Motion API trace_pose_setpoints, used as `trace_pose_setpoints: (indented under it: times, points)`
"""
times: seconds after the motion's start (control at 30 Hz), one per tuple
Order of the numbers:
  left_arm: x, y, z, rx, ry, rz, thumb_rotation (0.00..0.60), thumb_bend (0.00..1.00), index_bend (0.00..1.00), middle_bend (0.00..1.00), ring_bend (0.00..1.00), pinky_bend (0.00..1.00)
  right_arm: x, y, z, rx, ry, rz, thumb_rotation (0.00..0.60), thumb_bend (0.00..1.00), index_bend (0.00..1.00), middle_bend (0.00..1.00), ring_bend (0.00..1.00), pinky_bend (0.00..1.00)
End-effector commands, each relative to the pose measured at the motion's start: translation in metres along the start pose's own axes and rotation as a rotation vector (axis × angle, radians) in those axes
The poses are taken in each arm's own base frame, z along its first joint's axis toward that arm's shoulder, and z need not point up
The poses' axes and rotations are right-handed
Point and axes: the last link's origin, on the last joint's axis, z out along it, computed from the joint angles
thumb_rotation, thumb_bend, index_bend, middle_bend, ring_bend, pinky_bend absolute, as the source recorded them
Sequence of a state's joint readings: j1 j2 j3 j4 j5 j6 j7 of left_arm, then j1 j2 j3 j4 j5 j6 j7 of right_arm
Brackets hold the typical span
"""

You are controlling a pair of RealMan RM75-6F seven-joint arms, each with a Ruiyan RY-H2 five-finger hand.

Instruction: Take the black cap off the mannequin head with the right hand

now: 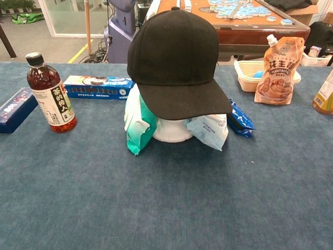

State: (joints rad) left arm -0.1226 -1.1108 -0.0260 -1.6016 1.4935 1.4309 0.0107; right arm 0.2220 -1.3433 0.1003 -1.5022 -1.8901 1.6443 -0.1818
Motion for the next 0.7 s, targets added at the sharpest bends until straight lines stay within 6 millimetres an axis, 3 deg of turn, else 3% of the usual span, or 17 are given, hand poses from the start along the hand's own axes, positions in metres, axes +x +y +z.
trace_pose_setpoints:
  times: [0.03, 0.7]
  points:
    - [0.001, 0.000, -0.001, -0.001, 0.001, -0.002, 0.600, 0.34, 0.28, 0.38, 0.25, 0.36, -0.010, -0.010, 0.012, 0.041, -0.012, -0.007, 0.600, 0.00, 0.40, 0.99, 0.85, 0.91]
    - [0.001, -0.002, -0.005, 0.013, 0.002, -0.002, 0.600, 0.34, 0.28, 0.38, 0.25, 0.36, -0.060, -0.061, 0.053, 0.169, -0.061, 0.067, 0.600, 0.00, 0.41, 1.00, 0.89, 0.93]
